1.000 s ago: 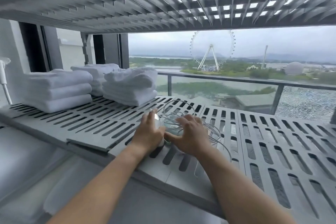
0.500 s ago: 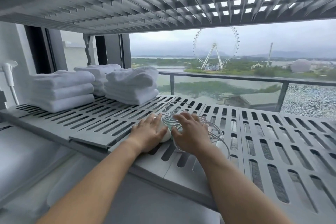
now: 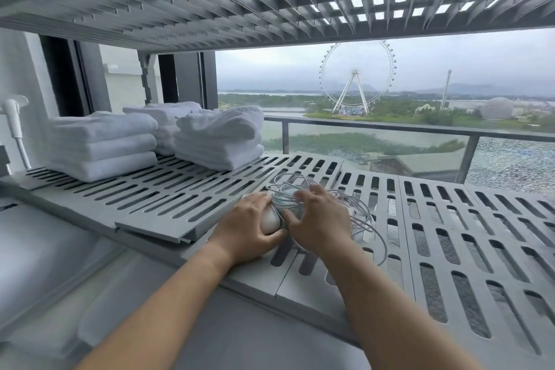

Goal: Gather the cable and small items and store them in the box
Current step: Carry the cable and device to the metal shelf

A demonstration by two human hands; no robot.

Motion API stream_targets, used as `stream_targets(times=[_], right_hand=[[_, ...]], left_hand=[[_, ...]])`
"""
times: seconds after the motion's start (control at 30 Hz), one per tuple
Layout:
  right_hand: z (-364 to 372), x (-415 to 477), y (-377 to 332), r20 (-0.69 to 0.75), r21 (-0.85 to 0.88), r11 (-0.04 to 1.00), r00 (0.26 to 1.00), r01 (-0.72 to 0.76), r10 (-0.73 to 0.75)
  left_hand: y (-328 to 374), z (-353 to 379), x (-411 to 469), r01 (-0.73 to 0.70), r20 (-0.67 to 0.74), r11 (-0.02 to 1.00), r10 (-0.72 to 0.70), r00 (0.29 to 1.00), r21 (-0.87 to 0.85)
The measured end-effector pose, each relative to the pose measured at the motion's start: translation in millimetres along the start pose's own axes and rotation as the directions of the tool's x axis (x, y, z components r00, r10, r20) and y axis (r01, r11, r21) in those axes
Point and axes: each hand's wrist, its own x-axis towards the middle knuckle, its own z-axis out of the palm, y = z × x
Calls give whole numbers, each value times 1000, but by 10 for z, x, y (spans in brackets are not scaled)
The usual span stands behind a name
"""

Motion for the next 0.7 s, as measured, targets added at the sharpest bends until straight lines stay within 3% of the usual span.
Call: stream_targets(times=[0.13,0.27,0.57,0.7], right_hand=[[68,114,85,147,21,998,987,65,-67],[90,157,119,99,19,997,992,79,-80],[-20,28,9,-106,-53,998,994,33,-38],[-17,20,41,-31,66,997,998,49,-47]], left_hand=[[-16,13,132,31,100,1000,-31,994,5],[11,-6,214,15,222,1000,-18,975,14],[104,4,209,0,52,994,-6,999,109],[97,-20,216,-38,54,999,37,998,33]])
